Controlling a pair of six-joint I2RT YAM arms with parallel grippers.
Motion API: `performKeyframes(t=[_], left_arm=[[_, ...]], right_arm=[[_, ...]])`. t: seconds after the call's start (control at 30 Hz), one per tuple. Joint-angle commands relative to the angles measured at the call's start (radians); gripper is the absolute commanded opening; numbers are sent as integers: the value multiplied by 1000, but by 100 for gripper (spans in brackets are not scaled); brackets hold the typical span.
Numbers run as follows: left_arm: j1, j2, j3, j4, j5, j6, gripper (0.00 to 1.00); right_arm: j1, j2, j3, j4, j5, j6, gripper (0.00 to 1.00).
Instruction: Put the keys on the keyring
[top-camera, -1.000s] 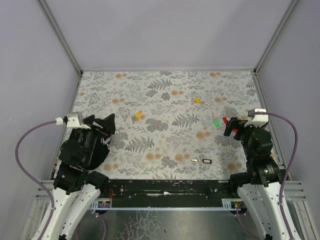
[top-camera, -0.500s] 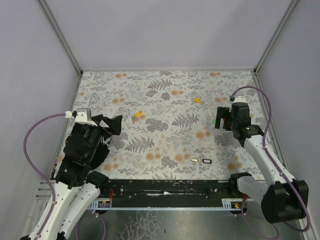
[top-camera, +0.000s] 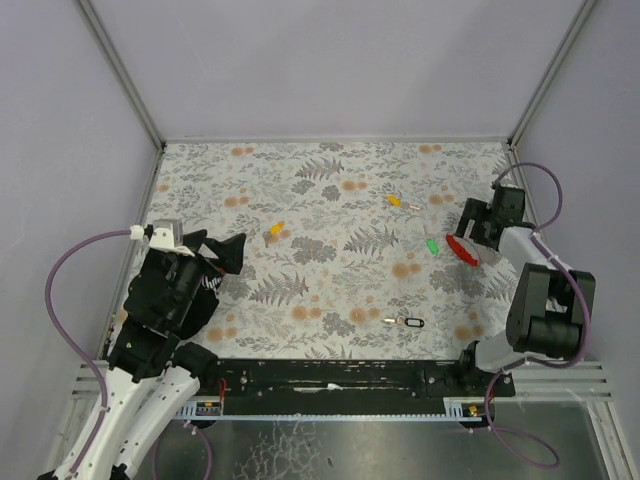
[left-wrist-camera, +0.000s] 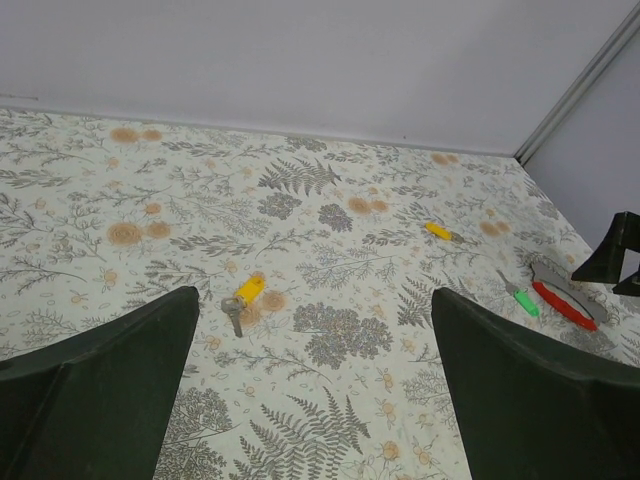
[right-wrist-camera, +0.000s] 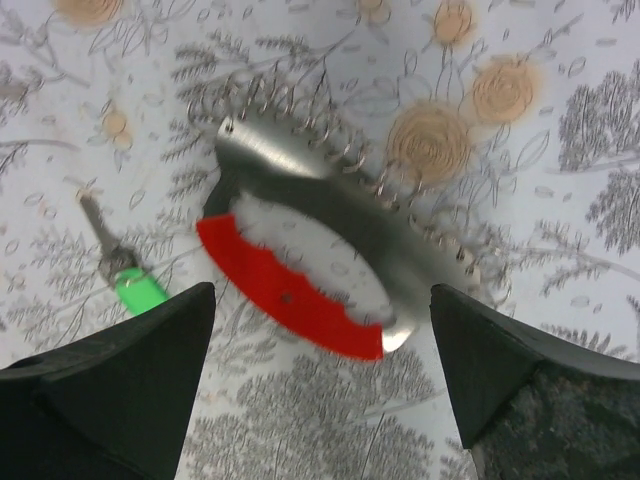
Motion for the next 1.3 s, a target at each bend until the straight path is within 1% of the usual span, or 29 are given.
performKeyframes(t=[0.0, 0.07, 0.2, 0.4, 0.53, 0.63, 0.73, 0.93, 1.03, 1.27], left_arm=[[-18, -14, 10, -9, -3, 26, 100], [-24, -16, 10, -9, -3, 27, 100], [-34, -20, 9, -8, -4, 31, 100], [-45, -20, 7, -9, 0, 34, 100], [-49, -18, 7, -9, -1, 35, 100], [-52, -18, 7, -7, 5, 35, 100], [-56, -23, 6, -7, 5, 35, 100], [-65, -27, 6, -10, 10, 33, 100], [-70, -27, 6, -12, 11, 32, 100], [-79, -27, 6, -12, 16, 30, 100]], right_arm=[[-26, 98, 125, 25, -39, -90, 97], [-36, 151, 178, -5, -58, -128, 100], [-40, 258, 263, -72, -88, -201, 99], [-50, 373, 332, -130, -109, -259, 99], [-51, 434, 374, -198, -106, -277, 99], [-51, 444, 372, -222, -122, -267, 100], [-51, 451, 370, -258, -125, -246, 95], [-54, 437, 344, -305, -135, -184, 92], [-65, 410, 305, -308, -119, -150, 89], [-69, 374, 245, -317, -44, -92, 76]])
